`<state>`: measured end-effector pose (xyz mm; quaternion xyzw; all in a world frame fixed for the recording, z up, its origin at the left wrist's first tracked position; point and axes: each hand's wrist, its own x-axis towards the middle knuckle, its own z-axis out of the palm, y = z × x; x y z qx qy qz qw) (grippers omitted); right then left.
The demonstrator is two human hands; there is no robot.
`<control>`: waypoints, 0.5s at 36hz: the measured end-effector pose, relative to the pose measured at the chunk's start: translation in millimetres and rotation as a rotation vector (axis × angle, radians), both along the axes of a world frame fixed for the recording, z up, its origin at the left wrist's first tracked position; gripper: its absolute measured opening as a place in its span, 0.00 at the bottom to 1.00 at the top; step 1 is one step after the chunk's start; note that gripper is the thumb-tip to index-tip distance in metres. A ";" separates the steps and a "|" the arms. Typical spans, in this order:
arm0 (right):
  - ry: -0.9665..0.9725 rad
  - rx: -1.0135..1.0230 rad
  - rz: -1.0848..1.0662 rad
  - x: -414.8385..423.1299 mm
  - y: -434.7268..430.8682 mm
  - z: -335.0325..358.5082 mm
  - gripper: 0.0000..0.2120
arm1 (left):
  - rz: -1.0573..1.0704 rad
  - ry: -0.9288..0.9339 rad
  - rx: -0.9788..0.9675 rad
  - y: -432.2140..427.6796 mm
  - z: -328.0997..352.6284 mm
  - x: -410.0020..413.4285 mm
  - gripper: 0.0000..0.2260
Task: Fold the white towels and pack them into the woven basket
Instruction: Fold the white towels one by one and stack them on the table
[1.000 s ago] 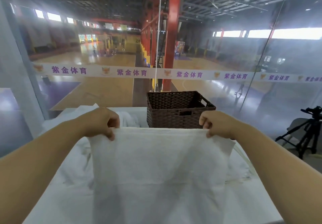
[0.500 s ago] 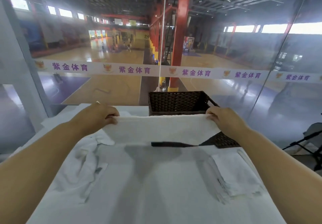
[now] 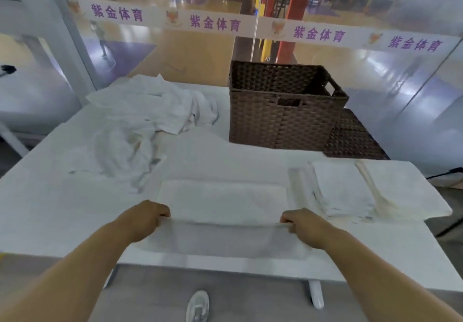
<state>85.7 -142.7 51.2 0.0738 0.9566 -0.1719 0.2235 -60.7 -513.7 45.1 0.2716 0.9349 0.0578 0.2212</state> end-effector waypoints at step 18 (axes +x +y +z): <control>0.127 0.105 -0.238 -94.7 13.8 -34.4 0.11 | 0.218 -0.002 0.087 42.0 -39.5 -85.5 0.13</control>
